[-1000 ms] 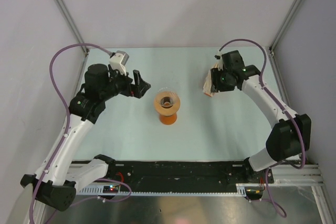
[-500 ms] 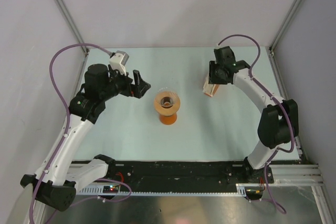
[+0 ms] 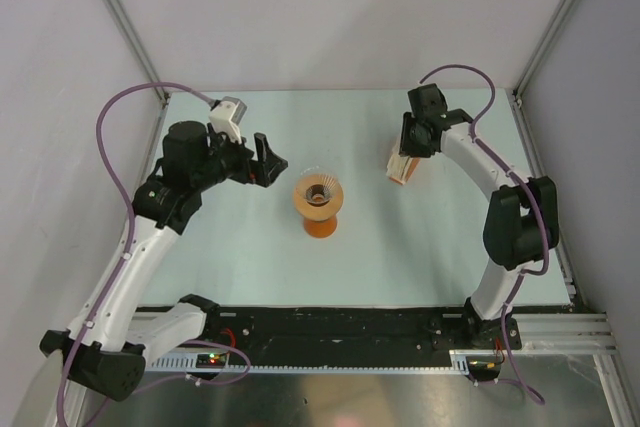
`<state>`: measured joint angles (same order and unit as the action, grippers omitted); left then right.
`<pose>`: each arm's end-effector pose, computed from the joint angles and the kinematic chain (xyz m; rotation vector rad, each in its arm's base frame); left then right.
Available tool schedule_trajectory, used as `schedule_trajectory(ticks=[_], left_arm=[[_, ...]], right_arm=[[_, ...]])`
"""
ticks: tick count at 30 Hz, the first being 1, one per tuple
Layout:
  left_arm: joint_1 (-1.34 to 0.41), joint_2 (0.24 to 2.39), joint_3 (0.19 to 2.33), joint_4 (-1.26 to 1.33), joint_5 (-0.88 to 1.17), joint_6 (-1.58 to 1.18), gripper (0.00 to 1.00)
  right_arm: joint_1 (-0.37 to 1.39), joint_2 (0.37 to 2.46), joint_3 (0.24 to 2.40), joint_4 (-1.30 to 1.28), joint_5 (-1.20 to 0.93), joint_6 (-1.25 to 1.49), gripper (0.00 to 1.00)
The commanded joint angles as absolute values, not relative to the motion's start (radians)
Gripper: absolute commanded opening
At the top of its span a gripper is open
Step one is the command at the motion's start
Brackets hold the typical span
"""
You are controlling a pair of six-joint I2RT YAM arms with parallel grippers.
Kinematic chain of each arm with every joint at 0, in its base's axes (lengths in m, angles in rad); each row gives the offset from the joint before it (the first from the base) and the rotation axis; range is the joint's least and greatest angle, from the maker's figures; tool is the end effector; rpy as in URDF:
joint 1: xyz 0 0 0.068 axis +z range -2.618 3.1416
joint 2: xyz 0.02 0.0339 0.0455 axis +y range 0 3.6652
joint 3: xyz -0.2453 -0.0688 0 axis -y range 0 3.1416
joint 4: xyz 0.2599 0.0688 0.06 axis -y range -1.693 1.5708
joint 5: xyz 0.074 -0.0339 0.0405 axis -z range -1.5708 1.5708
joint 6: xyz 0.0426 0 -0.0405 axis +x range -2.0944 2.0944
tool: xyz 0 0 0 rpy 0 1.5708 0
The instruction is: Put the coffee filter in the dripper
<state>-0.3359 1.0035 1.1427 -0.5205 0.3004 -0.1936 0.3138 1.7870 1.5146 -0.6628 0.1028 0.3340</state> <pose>0.2259 -0.0922 0.3732 0.3427 1.9592 -0.6392 0.3896 0.1218 0.2473 0.0677 2.5035 0.1400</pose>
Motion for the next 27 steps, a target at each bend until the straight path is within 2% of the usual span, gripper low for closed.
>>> schedule_trajectory(ticks=[1, 15, 27], left_arm=[[-0.329, 1.010, 1.182, -0.506, 0.322, -0.204, 1.00], [-0.328, 1.024, 1.178, -0.506, 0.324, -0.203, 1.00], [-0.326, 1.028, 1.172, -0.506, 0.324, -0.204, 1.00]], right_arm=[[0.303, 1.809, 1.564, -0.654, 0.112, 0.353, 0.35], [0.276, 1.855, 1.585, -0.636, 0.098, 0.344, 0.31], [0.267, 1.875, 1.597, -0.637, 0.082, 0.343, 0.24]])
